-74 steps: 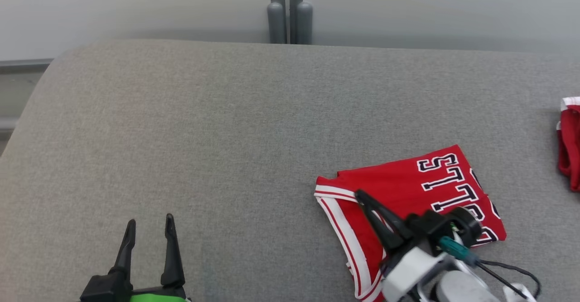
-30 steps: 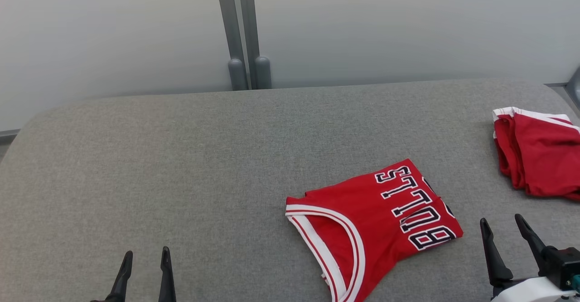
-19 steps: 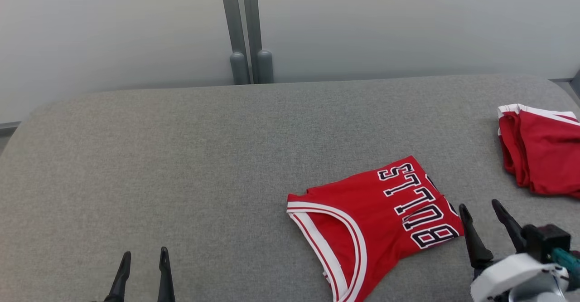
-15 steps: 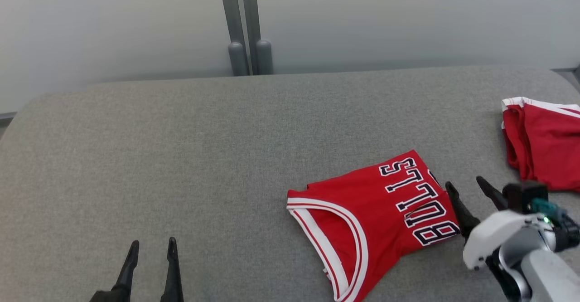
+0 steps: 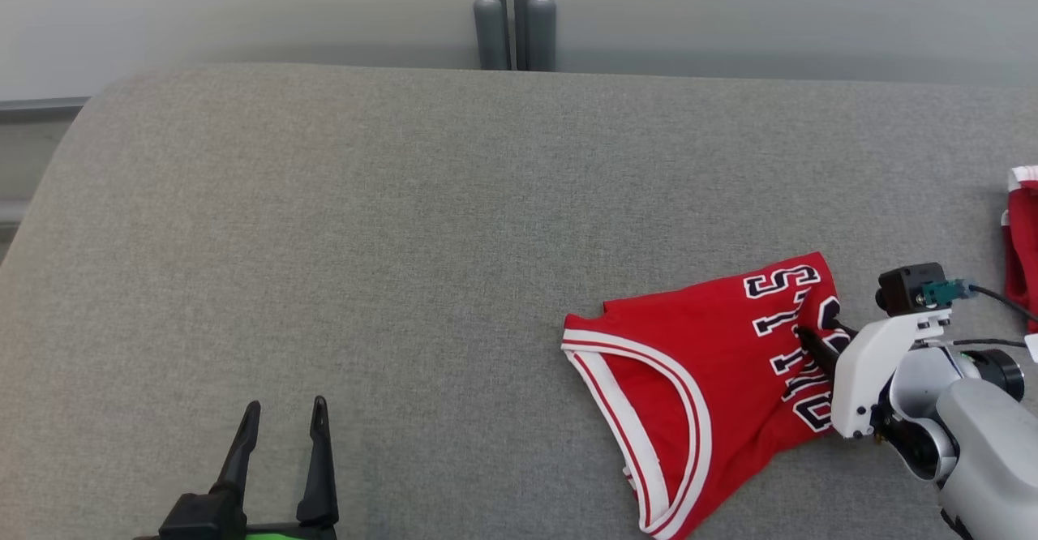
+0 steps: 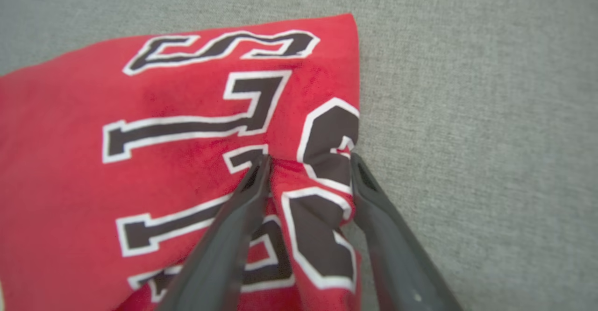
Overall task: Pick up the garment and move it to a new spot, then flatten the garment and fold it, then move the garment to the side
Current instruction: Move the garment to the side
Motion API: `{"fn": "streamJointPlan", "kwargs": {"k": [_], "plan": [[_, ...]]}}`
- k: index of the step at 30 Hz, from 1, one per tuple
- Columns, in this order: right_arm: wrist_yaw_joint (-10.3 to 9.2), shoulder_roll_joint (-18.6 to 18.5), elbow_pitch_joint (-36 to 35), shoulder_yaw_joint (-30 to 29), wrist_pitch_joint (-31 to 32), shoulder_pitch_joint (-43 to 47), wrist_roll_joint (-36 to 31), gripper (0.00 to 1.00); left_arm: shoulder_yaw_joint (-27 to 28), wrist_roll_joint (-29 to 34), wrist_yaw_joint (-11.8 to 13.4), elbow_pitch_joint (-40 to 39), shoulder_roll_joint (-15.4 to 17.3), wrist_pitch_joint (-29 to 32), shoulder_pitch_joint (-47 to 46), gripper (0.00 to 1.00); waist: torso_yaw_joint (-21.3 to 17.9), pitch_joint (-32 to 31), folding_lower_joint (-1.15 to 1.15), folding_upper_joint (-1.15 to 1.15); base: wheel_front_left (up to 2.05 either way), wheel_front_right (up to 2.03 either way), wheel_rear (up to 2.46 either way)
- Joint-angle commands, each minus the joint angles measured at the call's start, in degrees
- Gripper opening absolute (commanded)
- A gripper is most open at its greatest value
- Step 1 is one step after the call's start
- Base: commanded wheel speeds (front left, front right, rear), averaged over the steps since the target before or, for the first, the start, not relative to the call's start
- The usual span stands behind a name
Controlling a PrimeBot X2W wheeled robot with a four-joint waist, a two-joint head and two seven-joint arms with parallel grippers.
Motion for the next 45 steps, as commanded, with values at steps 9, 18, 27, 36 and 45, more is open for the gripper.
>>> {"fn": "streamJointPlan", "kwargs": {"k": [9, 18, 27, 36, 45], "plan": [[-0.01, -11.32, -3.03, -1.11, -3.52, -11.32, 5.89, 0.00, 0.11, 0.45, -0.19, -1.14, 0.09, -0.15, -2.12, 1.00, -4.32, 3.76, 0.00, 0.00, 0.00, 0.00, 0.00], [-0.01, -20.43, 0.53, -7.78, -3.92, -17.05, 4.99, 0.00, -0.44, 1.50, -1.05, -1.23, 0.09, -0.16, -5.08, 1.00, -7.06, 7.01, 0.00, 0.00, 0.00, 0.00, 0.00], [-0.01, -19.97, 6.28, -12.25, -4.90, -18.35, 1.51, 0.00, -0.05, 2.09, -1.11, -0.93, 0.10, -0.16, -5.03, 1.00, -7.97, 7.50, 0.00, 0.00, 0.00, 0.00, 0.00], [-0.01, -17.72, 13.45, -18.13, -11.27, -18.98, -10.24, 1.00, 0.38, 2.05, -1.08, -0.58, 0.10, -0.16, -4.48, 1.00, -8.42, 5.83, 0.00, 0.00, 0.00, 0.00, 0.00], [-0.01, -10.14, 4.34, -25.22, -27.08, -7.51, -18.57, 1.00, 2.52, -0.40, 0.86, -0.92, 0.10, -0.16, -1.03, 1.00, -8.56, -0.87, 0.00, 0.00, 0.00, 0.00, 0.00]]}}
